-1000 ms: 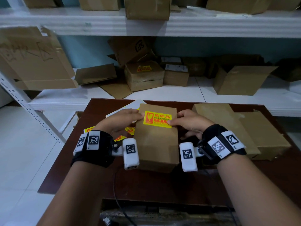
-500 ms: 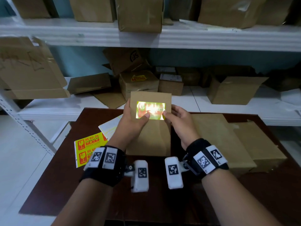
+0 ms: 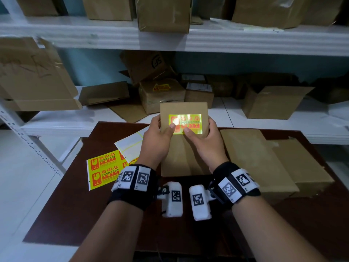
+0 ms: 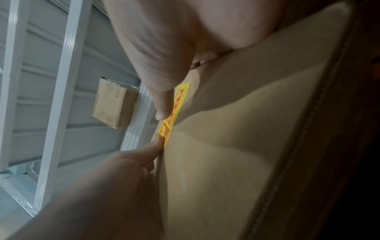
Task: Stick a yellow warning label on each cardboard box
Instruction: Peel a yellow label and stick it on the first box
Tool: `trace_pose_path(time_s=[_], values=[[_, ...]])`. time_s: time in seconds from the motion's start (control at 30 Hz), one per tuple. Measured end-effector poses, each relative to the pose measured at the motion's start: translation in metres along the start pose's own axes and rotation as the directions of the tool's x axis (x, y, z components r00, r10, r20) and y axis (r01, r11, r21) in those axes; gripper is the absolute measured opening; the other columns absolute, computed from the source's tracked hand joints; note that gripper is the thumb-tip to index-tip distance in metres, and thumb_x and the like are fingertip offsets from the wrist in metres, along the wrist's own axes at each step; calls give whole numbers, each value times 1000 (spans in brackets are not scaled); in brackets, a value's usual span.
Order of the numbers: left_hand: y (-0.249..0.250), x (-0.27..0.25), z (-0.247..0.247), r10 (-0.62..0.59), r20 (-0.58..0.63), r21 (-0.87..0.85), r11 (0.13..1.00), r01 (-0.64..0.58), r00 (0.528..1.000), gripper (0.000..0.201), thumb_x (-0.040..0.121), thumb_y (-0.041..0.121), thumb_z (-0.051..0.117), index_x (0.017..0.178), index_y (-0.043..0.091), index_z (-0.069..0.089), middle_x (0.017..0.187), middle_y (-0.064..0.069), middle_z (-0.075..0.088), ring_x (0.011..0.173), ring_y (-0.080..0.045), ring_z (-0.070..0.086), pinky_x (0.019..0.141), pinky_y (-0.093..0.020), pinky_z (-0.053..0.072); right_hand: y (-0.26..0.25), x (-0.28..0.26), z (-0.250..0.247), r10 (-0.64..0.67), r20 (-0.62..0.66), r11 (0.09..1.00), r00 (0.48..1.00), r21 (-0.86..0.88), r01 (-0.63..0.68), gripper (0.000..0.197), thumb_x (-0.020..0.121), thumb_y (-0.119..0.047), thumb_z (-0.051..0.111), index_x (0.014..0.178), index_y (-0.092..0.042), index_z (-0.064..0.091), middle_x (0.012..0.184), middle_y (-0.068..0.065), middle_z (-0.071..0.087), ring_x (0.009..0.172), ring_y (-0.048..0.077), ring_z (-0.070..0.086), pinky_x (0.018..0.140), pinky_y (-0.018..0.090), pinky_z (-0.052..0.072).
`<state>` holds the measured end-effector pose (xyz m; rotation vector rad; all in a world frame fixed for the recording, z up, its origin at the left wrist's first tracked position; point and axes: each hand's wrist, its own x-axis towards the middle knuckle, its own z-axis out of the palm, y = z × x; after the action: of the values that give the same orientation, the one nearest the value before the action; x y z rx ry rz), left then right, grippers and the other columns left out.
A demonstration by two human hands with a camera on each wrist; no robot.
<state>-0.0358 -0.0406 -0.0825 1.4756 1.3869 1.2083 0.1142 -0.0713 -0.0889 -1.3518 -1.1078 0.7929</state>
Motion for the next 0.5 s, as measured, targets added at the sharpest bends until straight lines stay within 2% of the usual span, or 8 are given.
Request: trace_pose_path(time_s=[0.03,0.1,0.17,0.23,0.3,0.4,0.5], values=[[0,1,0,-2,7,7,1000,2,1000,39,99,34,55,136,25,51,123,6,65,110,-16,63,95,-43,53,1,0,1,-16,-13,1000,1000,-27,15,65,80,-34,82,137,-26,52,120,-11,69,110,4,65,99,38,54],[0,2,0,-9,15,34,999,8,1000,38,103,31,47,141,25,49,129,3,62,115,-18,60,95,-38,50,2,2,0,-38,-27,997,999,-67,36,59,84,-33,79,137,-26,54,121,-12,69,111,5,64,100,38,53],[0,3,-1,-14,21,56,998,13,1000,39,105,30,41,143,25,47,132,3,60,116,-18,57,90,-33,46,1,5,-1,-27,-16,998,1000,-65,26,46,93,-30,70,136,-27,57,119,-12,70,110,6,65,100,40,53],[0,3,-2,-25,26,47,999,23,999,39,105,34,40,142,27,48,132,3,61,117,-18,58,92,-34,47,1,7,-2,-6,12,999,1000,-42,7,36,100,-26,59,136,-27,58,118,-12,71,110,6,65,101,40,53],[2,1,-2,-36,30,36,999,34,999,42,101,42,48,140,28,49,128,5,63,115,-18,60,94,-37,49,2,8,-2,10,25,999,1000,-51,-9,37,103,-27,51,140,-27,56,125,-10,69,116,8,63,104,39,51],[2,-1,0,-11,23,75,997,9,1000,56,89,49,66,136,26,49,120,8,66,106,-13,62,89,-35,51,5,10,-1,52,12,997,999,-50,-51,48,103,-34,44,150,-27,47,143,-6,59,132,12,54,113,41,43],[2,-1,-2,6,6,85,996,-7,1000,55,85,42,73,133,23,52,115,8,68,103,-12,64,86,-32,51,2,10,-3,55,-9,998,998,-35,-56,40,106,-31,42,144,-27,54,134,-9,65,122,8,60,108,38,48]])
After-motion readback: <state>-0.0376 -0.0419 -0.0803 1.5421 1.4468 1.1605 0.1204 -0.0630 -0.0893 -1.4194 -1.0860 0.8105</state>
